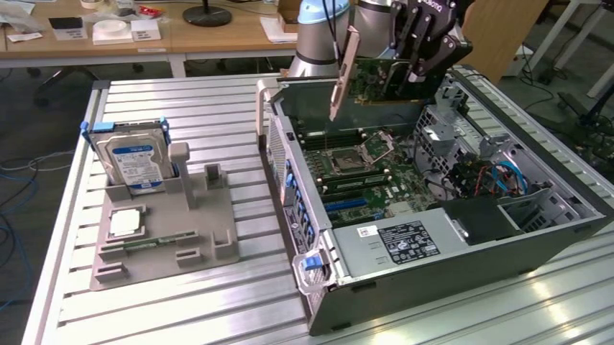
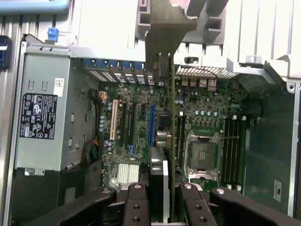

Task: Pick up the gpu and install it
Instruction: 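Insert the gpu into the slot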

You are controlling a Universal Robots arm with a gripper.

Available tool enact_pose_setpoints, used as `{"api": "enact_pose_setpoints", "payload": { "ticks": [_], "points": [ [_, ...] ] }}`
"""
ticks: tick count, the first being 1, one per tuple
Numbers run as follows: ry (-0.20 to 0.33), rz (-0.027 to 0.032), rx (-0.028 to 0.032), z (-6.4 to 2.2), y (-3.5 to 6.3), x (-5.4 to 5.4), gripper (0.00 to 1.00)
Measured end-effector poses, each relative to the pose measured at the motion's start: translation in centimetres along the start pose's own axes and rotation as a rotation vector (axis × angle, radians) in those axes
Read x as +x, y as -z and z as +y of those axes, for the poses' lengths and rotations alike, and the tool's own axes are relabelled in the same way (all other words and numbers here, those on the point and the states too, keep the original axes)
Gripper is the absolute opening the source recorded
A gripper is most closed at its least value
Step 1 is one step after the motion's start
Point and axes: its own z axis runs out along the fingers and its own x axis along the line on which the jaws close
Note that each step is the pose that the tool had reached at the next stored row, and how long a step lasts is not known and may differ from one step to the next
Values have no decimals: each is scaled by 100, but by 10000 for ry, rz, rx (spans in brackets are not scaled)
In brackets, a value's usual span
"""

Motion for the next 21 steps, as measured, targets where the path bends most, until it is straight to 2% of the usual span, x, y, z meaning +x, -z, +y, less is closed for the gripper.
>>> {"api": "enact_pose_setpoints", "payload": {
  "ticks": [5,9,14,21],
  "points": [
    [-606,-50,127,-4,-28,0,28],
    [-964,-80,270,-6,-49,-1,28],
    [-1188,-98,412,-9,-83,-1,28],
    [-1314,-107,551,-13,-119,-2,28]
  ]
}}
